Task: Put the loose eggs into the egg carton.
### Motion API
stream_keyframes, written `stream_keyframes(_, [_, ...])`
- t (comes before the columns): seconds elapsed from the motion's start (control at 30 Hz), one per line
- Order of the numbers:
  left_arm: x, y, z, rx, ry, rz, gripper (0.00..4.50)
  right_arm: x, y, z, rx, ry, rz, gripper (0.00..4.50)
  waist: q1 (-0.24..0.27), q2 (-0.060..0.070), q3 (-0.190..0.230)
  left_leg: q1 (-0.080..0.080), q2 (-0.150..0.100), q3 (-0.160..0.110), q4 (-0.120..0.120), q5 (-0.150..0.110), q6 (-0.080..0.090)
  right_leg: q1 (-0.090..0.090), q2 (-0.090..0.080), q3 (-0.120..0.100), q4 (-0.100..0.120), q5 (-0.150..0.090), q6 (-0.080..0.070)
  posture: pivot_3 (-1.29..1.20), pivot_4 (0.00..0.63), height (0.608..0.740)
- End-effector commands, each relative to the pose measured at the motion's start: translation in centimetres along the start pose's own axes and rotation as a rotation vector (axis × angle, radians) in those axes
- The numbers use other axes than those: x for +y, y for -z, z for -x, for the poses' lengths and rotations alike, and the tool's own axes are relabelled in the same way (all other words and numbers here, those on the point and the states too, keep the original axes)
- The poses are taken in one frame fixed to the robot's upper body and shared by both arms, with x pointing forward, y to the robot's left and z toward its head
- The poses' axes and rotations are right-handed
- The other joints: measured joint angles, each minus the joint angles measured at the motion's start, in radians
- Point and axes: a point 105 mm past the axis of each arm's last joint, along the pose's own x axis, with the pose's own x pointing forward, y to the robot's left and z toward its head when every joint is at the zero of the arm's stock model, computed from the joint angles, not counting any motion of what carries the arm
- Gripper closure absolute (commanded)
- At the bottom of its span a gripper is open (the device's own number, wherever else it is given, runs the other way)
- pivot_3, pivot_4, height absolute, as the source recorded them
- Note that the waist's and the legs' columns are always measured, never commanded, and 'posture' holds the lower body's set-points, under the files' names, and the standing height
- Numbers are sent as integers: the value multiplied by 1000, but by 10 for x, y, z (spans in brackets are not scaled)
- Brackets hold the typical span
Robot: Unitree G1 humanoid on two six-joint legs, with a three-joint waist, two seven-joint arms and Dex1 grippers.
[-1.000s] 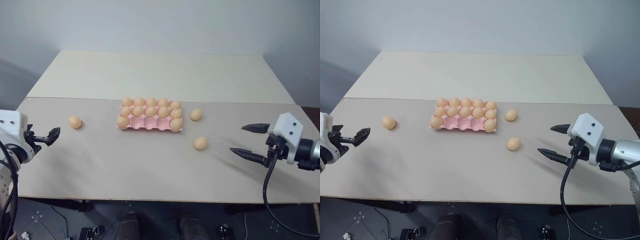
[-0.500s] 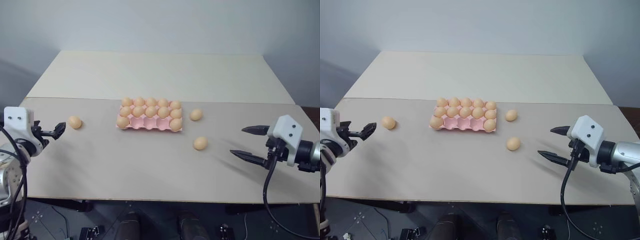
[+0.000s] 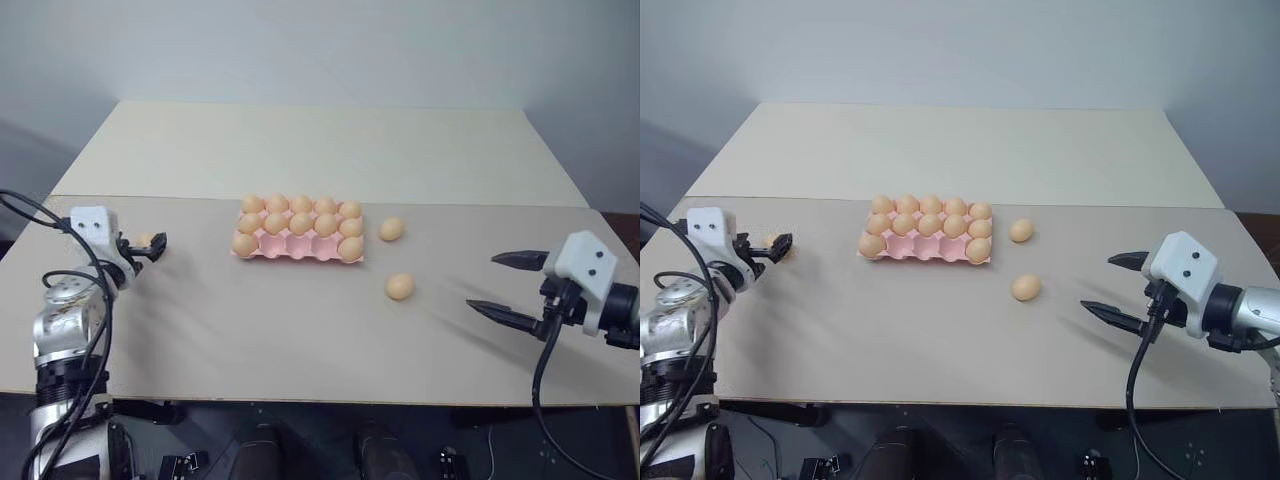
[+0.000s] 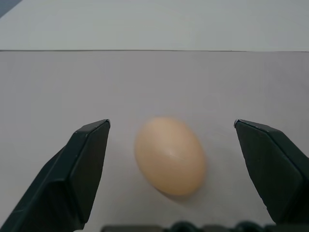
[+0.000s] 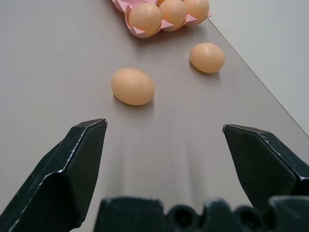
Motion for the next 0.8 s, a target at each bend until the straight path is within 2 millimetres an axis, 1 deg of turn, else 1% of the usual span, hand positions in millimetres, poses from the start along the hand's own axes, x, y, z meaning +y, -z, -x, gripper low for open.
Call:
stream_keyframes(0.03, [1,-10,-4,-43,-19,-10,28,-4,-9,8,-6,34,38,0,0,0,0,0,0,0,0,0,0,0,0,0,0,0,0,0,150,740])
stream_keyframes(0.2, [-3,-5,-12,-48,-12,1,28,-4,-8,8,-2,41,34,0,1,0,0,0,0,0,0,0,0,0,0,0,0,0,0,0,150,740])
stream_keyframes(0.3, [-3,-5,-15,-55,-24,-30,585,-5,-7,8,-2,43,30,0,2,0,0,0,0,0,0,0,0,0,0,0,0,0,0,0,150,740])
stream_keyframes(0.37, [-2,-3,-16,-54,-30,-20,1179,-5,-6,8,1,45,28,0,2,0,0,0,0,0,0,0,0,0,0,0,0,0,0,0,150,740])
stream_keyframes(0.4, [-2,-3,-17,-54,-33,-16,1544,-5,-6,8,3,45,28,0,2,0,0,0,0,0,0,0,0,0,0,0,0,0,0,0,150,740])
stream_keyframes(0.47, [-3,-1,-18,-41,-34,-49,2200,-5,-5,8,4,45,27,0,2,0,0,0,0,0,0,0,0,0,0,0,0,0,0,0,150,740])
stream_keyframes(0.5, [-3,0,-18,-35,-32,-61,2452,-4,-5,8,4,45,26,0,2,0,0,0,0,0,0,0,0,0,0,0,0,0,0,0,150,740])
stream_keyframes(0.67, [-6,1,-16,-36,-14,-67,2452,-5,-5,8,6,52,23,0,6,0,0,0,0,0,0,0,0,0,0,0,0,0,0,0,150,740])
stream_keyframes(0.77, [-7,-8,-13,-76,-1,-67,2452,-5,-4,8,7,55,22,0,7,0,0,0,0,0,0,0,0,0,0,0,0,0,0,0,150,740])
stream_keyframes(0.8, [-10,-14,-11,-106,27,-55,2452,-5,-4,8,7,56,21,0,7,0,0,0,0,0,0,0,0,0,0,0,0,0,0,0,150,740])
